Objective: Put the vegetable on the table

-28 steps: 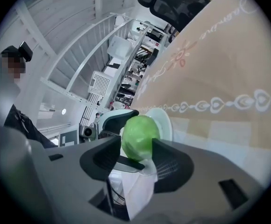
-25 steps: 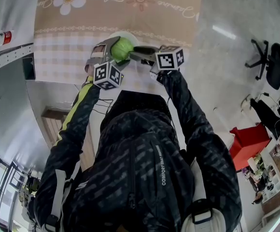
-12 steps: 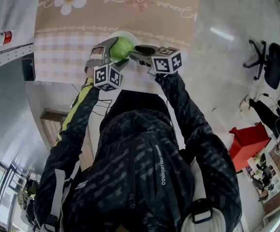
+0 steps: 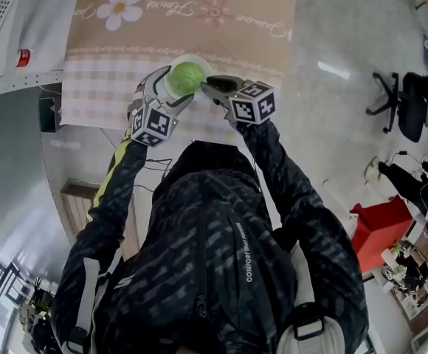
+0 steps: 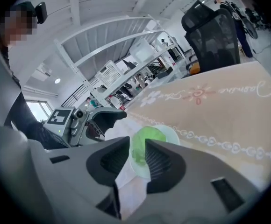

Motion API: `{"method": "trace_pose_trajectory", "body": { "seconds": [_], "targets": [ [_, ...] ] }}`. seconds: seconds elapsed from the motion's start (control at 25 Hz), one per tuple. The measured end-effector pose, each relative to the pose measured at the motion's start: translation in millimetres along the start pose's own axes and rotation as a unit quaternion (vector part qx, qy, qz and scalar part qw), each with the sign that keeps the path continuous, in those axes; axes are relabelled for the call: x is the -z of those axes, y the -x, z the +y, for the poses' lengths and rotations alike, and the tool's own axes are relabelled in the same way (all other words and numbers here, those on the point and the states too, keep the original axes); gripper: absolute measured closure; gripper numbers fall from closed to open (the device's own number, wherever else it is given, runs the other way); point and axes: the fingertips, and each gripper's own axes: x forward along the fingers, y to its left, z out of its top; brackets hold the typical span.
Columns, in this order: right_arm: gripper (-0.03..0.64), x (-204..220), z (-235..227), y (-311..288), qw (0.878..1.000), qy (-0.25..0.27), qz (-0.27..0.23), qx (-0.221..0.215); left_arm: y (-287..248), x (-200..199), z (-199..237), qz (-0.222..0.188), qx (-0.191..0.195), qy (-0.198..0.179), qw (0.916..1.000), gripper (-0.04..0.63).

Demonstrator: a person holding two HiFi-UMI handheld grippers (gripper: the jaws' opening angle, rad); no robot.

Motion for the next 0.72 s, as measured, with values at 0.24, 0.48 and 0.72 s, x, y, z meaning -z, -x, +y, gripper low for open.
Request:
{"method": "trace_pose_trajectory", "body": {
  "seconds": [0.24,0.48,0.72],
  "targets": [
    [0.596,-8,34,10,0.997,0.072,-0.008,0.019,42,-31,3,-0.064,-0.052,0.009,0.9965,0.458],
    [0.618,-20,68,22,0.992,0.123,-0.028,0.023,79,-52,0,-0.112,-0.088,0.064,0.9877,0.597],
    [0.618,-9,96,30,0.99,0.134,-0.035,0.017,111,-51,-12,-0.126,-0.081,0.152,0.9769,0.598]
  ]
}}
